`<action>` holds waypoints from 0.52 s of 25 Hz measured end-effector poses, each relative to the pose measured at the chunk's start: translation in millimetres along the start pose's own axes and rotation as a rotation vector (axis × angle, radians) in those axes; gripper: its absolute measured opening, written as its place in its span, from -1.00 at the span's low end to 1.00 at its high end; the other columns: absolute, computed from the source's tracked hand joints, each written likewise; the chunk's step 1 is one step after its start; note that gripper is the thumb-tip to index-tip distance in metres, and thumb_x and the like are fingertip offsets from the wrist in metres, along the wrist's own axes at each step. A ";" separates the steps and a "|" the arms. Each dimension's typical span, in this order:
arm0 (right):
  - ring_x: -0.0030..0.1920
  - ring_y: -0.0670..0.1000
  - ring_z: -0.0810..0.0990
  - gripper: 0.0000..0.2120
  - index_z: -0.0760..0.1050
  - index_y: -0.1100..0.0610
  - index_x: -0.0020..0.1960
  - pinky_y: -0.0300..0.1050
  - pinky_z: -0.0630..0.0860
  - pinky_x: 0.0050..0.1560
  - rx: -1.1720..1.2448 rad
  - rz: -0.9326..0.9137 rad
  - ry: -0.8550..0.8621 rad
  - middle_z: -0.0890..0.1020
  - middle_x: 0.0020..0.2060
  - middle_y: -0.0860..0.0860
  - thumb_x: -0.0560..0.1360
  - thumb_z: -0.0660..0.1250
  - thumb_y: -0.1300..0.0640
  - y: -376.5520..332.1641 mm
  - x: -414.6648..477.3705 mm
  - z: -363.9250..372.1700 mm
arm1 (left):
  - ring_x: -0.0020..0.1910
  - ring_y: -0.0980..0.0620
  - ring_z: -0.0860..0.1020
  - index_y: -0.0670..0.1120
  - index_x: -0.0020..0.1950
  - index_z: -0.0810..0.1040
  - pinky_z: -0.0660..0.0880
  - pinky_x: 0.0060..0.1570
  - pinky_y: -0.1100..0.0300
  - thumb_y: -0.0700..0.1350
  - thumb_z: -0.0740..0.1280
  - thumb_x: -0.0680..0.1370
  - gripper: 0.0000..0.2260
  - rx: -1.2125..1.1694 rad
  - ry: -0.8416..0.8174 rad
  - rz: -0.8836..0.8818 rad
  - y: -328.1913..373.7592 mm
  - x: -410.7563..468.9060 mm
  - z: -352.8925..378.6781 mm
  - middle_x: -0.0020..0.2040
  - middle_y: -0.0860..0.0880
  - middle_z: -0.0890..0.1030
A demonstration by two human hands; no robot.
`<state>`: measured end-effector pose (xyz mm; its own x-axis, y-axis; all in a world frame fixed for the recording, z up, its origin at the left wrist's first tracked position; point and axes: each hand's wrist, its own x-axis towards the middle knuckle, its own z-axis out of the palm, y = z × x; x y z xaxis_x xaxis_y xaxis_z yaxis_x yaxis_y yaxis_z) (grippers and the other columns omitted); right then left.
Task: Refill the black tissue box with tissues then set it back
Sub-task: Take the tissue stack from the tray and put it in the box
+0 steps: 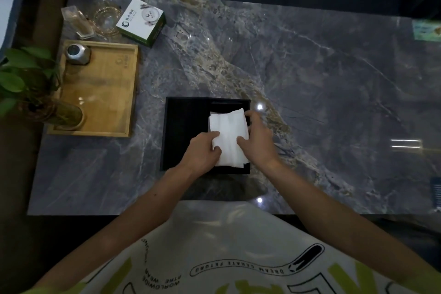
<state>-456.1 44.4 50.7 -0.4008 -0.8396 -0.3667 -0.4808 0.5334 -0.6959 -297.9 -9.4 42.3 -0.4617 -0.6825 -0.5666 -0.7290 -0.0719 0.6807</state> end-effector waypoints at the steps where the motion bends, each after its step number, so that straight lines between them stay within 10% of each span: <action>1: -0.16 0.03 0.56 -0.46 0.28 0.05 0.38 -0.15 0.44 -0.31 -0.038 -0.026 -0.009 0.58 -0.08 0.05 0.43 0.29 0.30 -1.1 2.2 0.6 | 0.33 -0.10 0.44 -0.16 0.49 0.32 0.39 0.34 0.07 -0.17 0.26 0.57 -0.53 0.027 -0.016 0.003 1.8 1.8 2.1 0.39 -0.16 0.42; 13: -0.33 0.04 0.51 -0.42 0.29 0.07 0.39 -0.09 0.43 -0.42 -0.222 -0.067 -0.169 0.51 -0.28 0.10 0.42 0.16 0.43 2.2 17.5 13.4 | 0.17 -0.16 0.46 -0.29 0.22 0.44 0.50 0.12 0.07 -0.28 0.19 0.56 -0.75 0.180 -0.100 -0.005 13.6 23.5 16.5 0.29 -0.25 0.39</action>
<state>-453.7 29.4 34.4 -0.2354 -0.8692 -0.4349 -0.6687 0.4696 -0.5765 -327.0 -14.4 30.6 -0.4995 -0.6060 -0.6191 -0.8058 0.0626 0.5889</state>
